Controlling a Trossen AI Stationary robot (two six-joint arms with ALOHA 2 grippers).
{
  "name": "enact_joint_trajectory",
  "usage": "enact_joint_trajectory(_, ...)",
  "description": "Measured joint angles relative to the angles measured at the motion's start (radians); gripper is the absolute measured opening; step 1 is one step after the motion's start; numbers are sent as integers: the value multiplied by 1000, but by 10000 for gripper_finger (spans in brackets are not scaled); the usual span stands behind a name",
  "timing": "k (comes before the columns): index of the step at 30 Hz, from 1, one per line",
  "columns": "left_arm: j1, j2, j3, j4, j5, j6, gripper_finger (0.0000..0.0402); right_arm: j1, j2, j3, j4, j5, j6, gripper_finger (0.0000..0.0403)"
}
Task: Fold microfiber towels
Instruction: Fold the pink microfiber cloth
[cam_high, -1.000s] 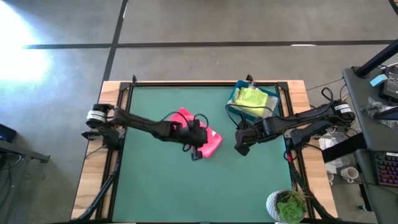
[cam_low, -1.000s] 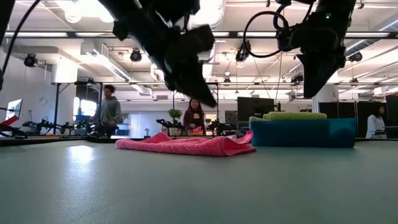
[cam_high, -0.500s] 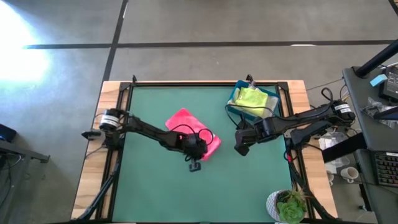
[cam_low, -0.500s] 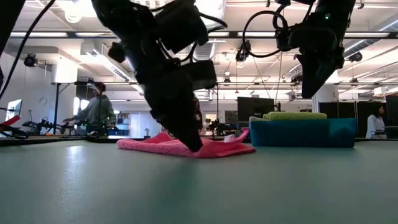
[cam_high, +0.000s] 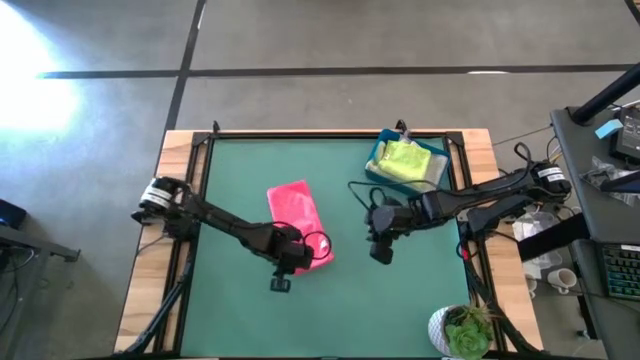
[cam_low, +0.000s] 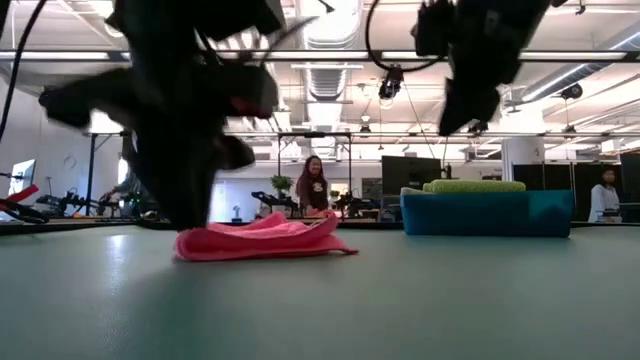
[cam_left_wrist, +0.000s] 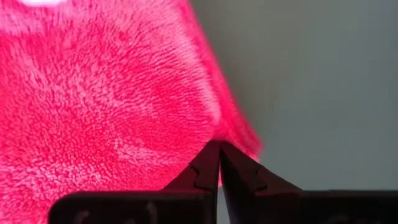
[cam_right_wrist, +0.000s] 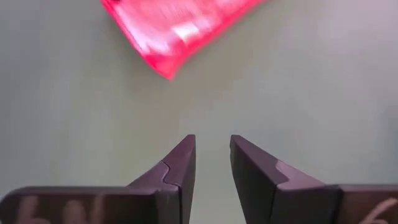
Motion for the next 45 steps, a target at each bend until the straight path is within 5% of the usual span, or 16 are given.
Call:
enact_joint_trajectory(11, -77, -139, -5, -206, -15, -53, 6, 1, 50, -3, 271, -129, -197, 115)
enact_joint_trajectory(23, -99, -132, -10, -112, -65, -50, 136, 1, 291, 79, 401, -163, -533, 127)
enact_joint_trajectory(31, -99, -54, -13, -49, -84, -46, 194, 1, 451, 227, 365, -163, -651, 127)
enact_joint_trajectory(45, -99, 23, -12, -18, -148, -54, 196, -7, 678, 383, 182, -145, -690, 128)
